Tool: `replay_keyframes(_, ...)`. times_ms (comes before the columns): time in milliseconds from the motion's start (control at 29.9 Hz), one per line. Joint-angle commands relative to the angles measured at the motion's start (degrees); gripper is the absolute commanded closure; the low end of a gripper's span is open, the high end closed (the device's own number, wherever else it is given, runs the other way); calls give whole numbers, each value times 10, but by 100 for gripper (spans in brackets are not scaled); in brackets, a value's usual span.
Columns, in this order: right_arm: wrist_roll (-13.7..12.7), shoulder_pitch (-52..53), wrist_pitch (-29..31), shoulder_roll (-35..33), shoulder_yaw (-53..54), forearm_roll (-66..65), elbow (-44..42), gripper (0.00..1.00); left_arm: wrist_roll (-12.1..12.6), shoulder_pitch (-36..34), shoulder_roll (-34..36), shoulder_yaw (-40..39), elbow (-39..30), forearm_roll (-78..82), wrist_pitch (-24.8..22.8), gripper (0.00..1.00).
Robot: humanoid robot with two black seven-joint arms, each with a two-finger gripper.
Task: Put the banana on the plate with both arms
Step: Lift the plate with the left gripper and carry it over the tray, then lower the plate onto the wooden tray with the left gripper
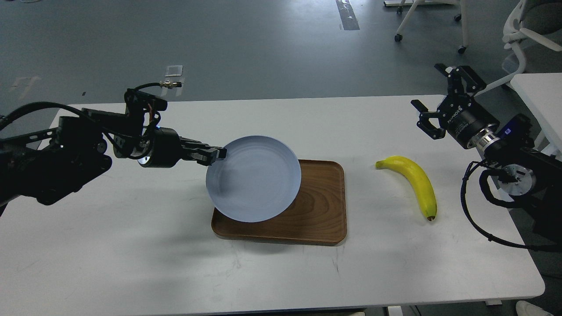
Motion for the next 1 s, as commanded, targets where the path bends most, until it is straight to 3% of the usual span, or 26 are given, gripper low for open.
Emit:
replay_keyframes(0,0,0,0,-10,0,0,0,0,4,-5,-61,5,53,1,0,100)
replay_keyframes(100,0,-1,0,-19,-1,0,1,0,4,-8,-103,22,101,1,0,100)
replay_keyframes(468,0,-3,0,-21,-3,0,1,0,5,-5,-172,51,177,-1,3,100)
replay_keyframes(969,0,-9,0,-17,-4,0,1,0,7,0,-208,51,226,-7,12,100)
